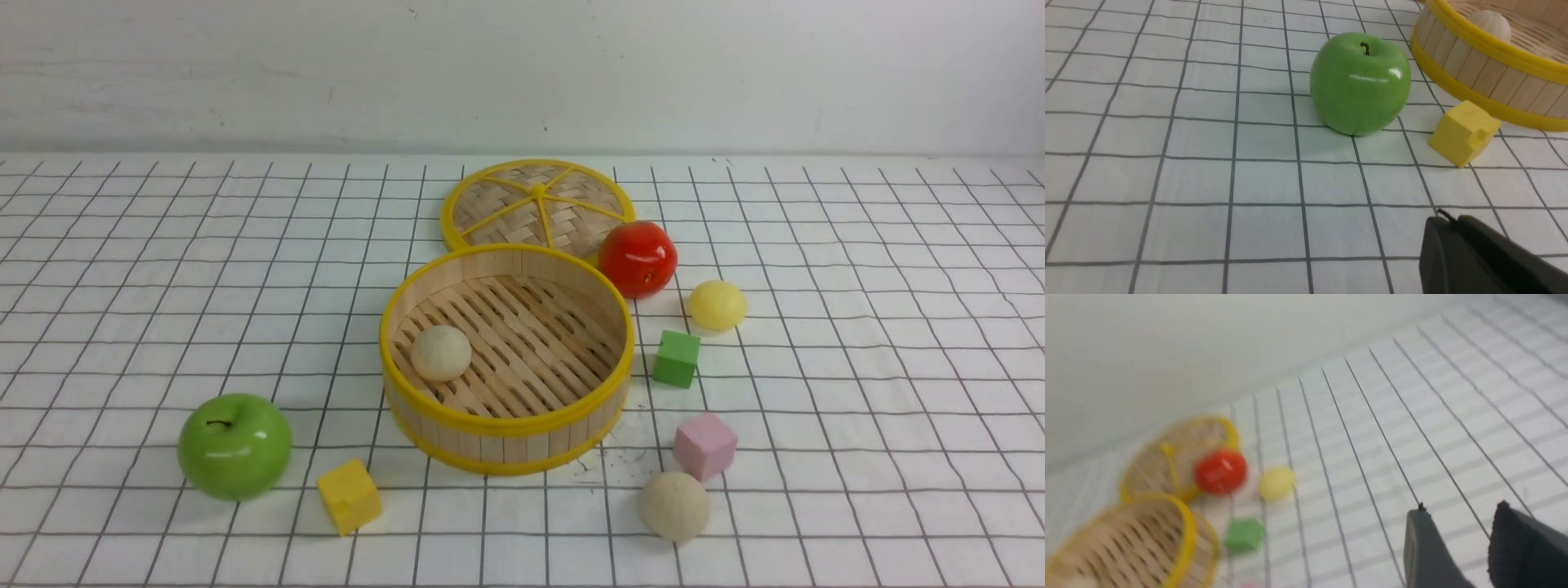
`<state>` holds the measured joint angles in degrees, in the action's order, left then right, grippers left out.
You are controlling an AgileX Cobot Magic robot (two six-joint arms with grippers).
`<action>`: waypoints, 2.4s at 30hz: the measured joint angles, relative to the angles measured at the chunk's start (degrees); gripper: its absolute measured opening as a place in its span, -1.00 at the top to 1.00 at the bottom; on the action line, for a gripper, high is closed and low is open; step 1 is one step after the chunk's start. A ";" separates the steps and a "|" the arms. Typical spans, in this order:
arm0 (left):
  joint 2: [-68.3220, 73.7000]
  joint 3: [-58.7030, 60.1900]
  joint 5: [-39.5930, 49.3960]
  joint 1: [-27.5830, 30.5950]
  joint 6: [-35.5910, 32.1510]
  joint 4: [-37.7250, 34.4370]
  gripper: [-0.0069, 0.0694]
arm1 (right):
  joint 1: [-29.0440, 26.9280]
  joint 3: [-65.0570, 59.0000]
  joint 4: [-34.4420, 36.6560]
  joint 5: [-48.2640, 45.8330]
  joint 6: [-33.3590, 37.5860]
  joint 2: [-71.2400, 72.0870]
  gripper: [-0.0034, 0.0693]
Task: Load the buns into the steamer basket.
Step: Use the right arm to grab a steamed stuffed bun
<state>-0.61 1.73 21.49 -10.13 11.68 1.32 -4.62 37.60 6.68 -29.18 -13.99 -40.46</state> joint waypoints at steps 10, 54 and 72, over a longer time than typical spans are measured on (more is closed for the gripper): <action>0.00 0.00 0.00 0.00 0.00 0.00 0.77 | 8.48 0.02 20.95 -2.21 30.93 -19.20 0.25; 0.00 0.05 0.00 0.00 0.00 0.00 0.77 | 34.31 33.97 -0.49 -16.50 10.05 -64.81 0.25; 0.00 0.05 0.00 0.00 0.00 0.00 0.77 | 34.31 34.59 0.33 -17.08 10.05 -65.63 0.91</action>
<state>-0.61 1.78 21.49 -10.13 11.68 1.32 29.68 72.19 7.01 -46.26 -3.94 -106.09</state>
